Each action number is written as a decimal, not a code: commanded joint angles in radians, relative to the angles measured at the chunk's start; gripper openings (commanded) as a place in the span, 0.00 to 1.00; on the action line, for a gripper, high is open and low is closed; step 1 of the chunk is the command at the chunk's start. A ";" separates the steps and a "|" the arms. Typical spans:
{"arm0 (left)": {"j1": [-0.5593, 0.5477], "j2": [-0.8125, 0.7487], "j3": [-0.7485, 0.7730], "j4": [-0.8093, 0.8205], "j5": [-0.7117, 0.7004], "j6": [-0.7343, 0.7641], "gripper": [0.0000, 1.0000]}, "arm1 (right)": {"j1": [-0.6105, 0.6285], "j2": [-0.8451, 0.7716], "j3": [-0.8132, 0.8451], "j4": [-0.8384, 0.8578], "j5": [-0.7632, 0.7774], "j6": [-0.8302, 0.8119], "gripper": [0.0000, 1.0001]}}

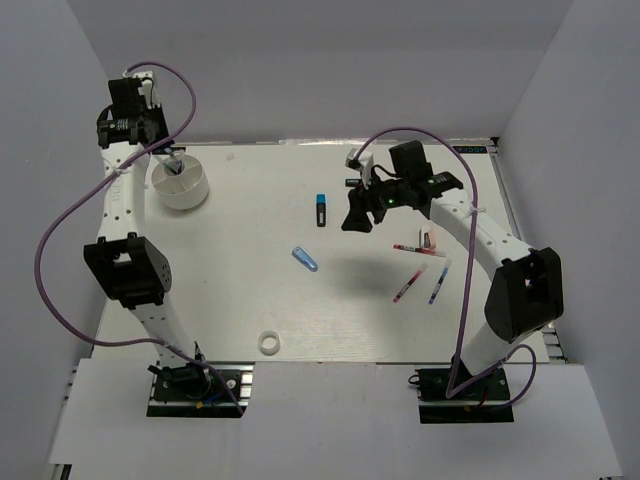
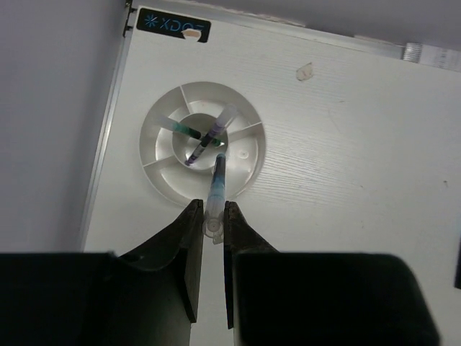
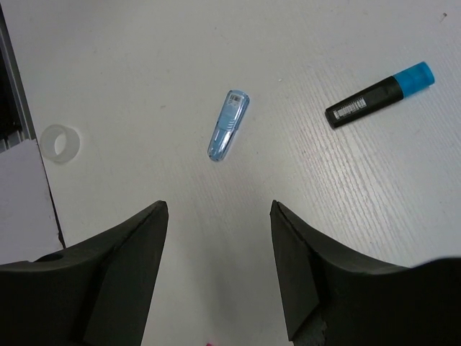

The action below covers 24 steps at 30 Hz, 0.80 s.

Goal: Sort the stationery into containers
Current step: Place the pen in the storage box.

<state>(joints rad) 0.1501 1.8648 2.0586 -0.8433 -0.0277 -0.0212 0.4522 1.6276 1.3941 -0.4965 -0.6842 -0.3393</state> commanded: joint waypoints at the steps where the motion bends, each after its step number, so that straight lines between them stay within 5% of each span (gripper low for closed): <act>1: 0.019 0.010 0.041 -0.020 -0.055 0.017 0.00 | -0.013 -0.021 -0.001 0.009 -0.018 0.016 0.65; 24: 0.028 0.106 0.006 0.090 -0.008 0.087 0.01 | -0.073 -0.032 -0.076 0.070 -0.054 0.111 0.64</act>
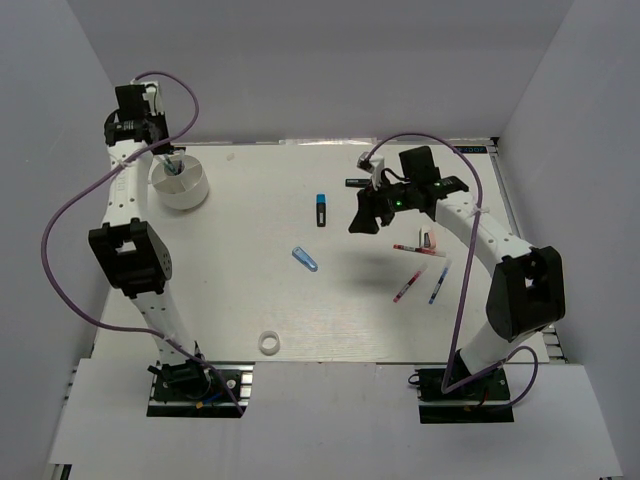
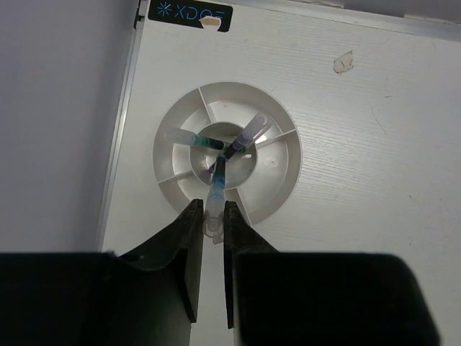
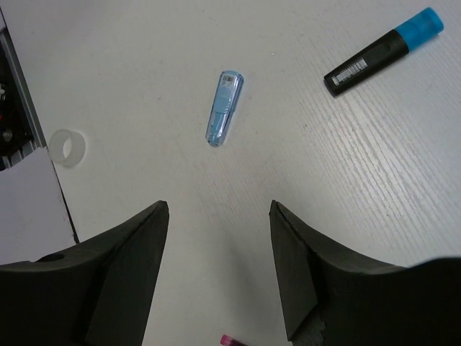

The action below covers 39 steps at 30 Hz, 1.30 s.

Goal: Sort the stationery into containers
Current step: Place the pen in the storage box, then pick up the pen from the center of the board.

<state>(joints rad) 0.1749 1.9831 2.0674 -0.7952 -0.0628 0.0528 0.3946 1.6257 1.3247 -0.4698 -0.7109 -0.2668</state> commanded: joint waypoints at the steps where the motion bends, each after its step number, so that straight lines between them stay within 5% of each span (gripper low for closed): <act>1: 0.003 -0.006 0.006 0.034 0.024 0.013 0.01 | -0.022 -0.029 -0.007 0.042 -0.028 0.043 0.64; 9: 0.003 0.031 0.017 0.022 0.050 0.030 0.48 | -0.071 -0.043 -0.047 0.034 -0.016 0.075 0.64; 15: 0.003 -0.044 0.004 0.025 0.119 0.004 0.52 | -0.108 -0.081 -0.100 0.011 0.027 0.078 0.62; 22: -0.020 -0.303 -0.203 0.135 0.422 0.051 0.51 | -0.151 -0.165 -0.177 -0.059 0.198 0.104 0.57; 26: -0.038 -0.353 -0.334 0.096 0.585 0.146 0.52 | -0.166 -0.182 -0.237 -0.096 0.229 -0.069 0.54; 32: -0.097 -0.417 -0.450 0.042 0.713 0.260 0.55 | -0.201 -0.113 -0.263 -0.053 0.366 -0.374 0.29; 39: -0.146 -0.435 -0.530 0.034 0.693 0.271 0.55 | -0.207 0.031 -0.148 -0.032 0.433 -0.541 0.30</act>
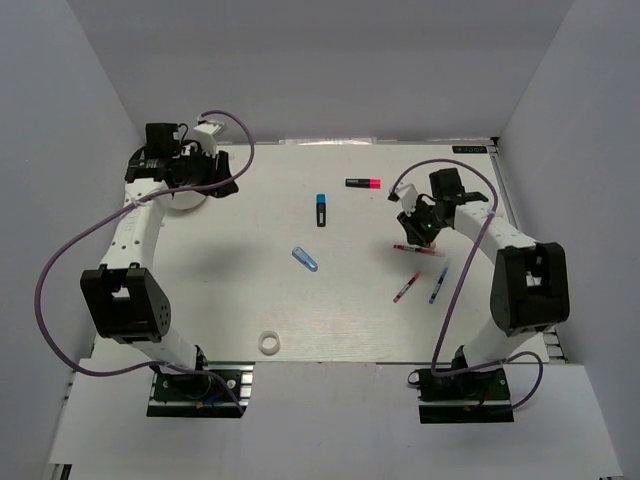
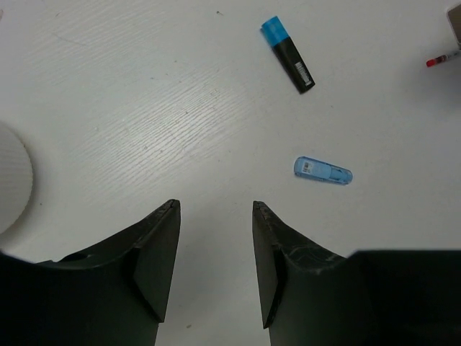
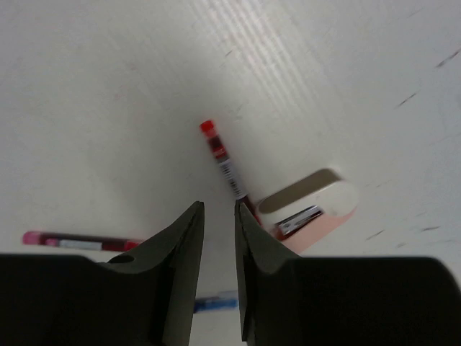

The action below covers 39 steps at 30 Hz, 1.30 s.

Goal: Sort the stationery into containers
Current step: Pick up the pen from the center of the board.

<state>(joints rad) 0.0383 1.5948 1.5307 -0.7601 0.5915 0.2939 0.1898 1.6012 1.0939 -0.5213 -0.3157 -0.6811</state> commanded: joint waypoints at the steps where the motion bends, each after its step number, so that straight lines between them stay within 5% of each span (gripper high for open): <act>1: -0.009 -0.047 0.005 0.005 0.041 0.030 0.55 | -0.001 0.078 0.130 -0.011 0.037 -0.144 0.30; 8: -0.041 -0.041 -0.009 0.018 0.051 0.028 0.56 | 0.003 0.248 0.262 -0.100 0.043 -0.276 0.30; 15: -0.060 -0.047 -0.026 0.019 0.034 0.033 0.57 | -0.003 0.287 0.290 -0.200 0.036 -0.362 0.47; 39: -0.107 -0.019 -0.015 0.024 0.031 0.030 0.57 | -0.003 0.321 0.215 -0.221 0.095 -0.465 0.43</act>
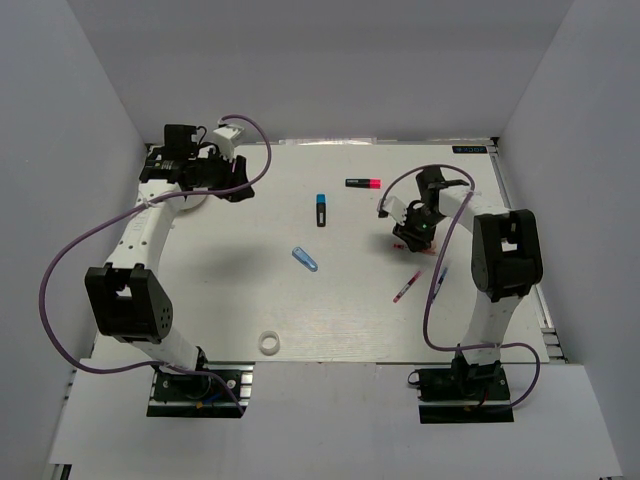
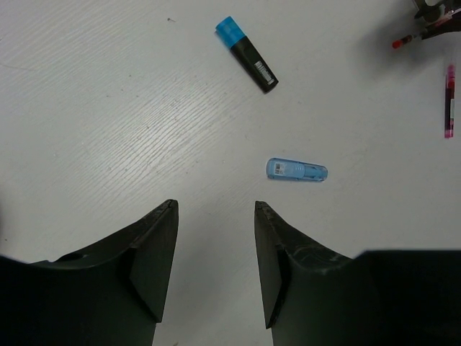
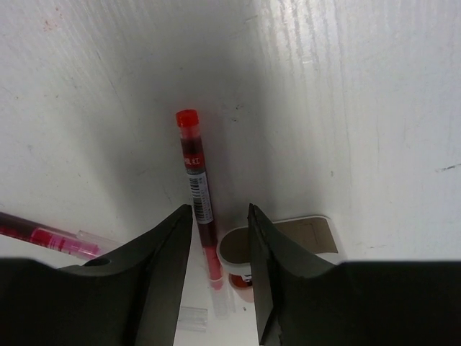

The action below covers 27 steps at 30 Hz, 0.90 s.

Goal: Sort the stationery into containers
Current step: Pick up the pen from the center of the board.

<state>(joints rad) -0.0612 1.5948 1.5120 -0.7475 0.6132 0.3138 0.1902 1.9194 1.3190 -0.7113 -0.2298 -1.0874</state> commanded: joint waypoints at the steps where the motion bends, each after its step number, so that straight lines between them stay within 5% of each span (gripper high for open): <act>1: -0.008 -0.019 0.002 0.011 0.008 0.010 0.57 | -0.002 0.001 -0.024 -0.022 0.010 -0.062 0.42; 6: -0.008 -0.016 0.005 0.008 0.008 0.010 0.57 | -0.002 0.015 -0.043 -0.027 0.021 -0.081 0.38; 13: -0.017 -0.018 0.010 0.016 -0.003 0.010 0.57 | 0.005 -0.006 -0.078 -0.039 0.011 -0.085 0.06; 27: -0.017 -0.013 0.072 0.017 0.016 0.008 0.57 | 0.011 -0.174 0.118 -0.281 -0.107 -0.008 0.00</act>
<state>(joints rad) -0.0742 1.5955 1.5253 -0.7471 0.6094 0.3138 0.1940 1.8153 1.3144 -0.8623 -0.2516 -1.1278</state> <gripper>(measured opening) 0.569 0.105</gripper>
